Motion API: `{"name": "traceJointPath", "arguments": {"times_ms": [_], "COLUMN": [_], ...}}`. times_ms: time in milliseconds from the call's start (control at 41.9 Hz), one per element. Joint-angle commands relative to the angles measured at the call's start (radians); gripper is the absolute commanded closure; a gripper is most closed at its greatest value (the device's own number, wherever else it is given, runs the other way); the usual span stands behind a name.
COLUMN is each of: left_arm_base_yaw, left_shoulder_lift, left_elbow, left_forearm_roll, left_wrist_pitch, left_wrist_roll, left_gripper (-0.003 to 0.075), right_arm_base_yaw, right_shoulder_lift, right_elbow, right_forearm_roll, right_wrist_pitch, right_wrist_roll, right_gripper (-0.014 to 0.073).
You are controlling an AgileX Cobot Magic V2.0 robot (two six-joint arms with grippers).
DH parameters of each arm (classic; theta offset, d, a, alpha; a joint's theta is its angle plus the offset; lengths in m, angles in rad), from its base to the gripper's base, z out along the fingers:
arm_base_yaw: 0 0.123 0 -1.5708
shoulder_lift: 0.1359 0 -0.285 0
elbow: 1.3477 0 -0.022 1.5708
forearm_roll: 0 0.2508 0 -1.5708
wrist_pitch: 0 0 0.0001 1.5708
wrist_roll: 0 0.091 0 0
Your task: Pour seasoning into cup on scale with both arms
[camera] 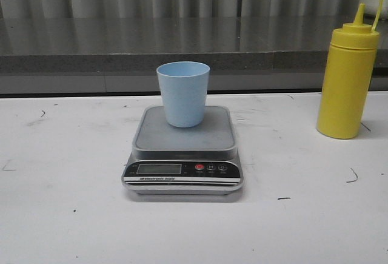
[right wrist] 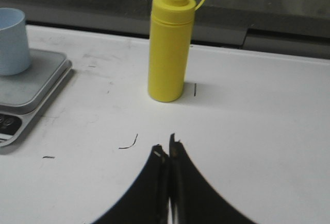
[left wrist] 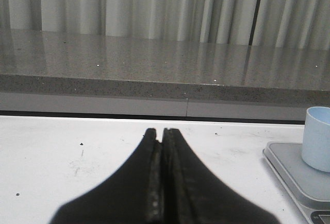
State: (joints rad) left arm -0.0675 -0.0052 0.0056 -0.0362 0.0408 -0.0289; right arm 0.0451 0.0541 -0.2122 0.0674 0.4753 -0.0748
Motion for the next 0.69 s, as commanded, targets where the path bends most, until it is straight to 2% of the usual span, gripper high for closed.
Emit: {"name": "traceJointPath", "arguments": {"times_ms": [0,310,668], "left_arm_base_yaw": [0.001,0.001,0.001], "left_shoulder_lift": [-0.015,-0.015,-0.015], "left_elbow": [0.024,0.024,0.024], "left_forearm_roll": [-0.008,-0.008,-0.008], "left_wrist_pitch": [-0.084,-0.084,-0.084], "left_wrist_roll": [-0.003,-0.003,-0.003], "left_gripper": [0.0740,0.0740,0.0740], "right_arm_base_yaw": [-0.024,-0.025,-0.025], "right_shoulder_lift": [-0.034,-0.081,-0.081], "right_elbow": [0.053,0.236,0.233], "right_forearm_roll": [0.006,0.006,0.007], "right_wrist_pitch": [-0.212,-0.504,-0.500], "right_wrist_roll": [-0.016,-0.015,-0.015], "right_gripper": [0.0661,0.0661,0.0661]}}
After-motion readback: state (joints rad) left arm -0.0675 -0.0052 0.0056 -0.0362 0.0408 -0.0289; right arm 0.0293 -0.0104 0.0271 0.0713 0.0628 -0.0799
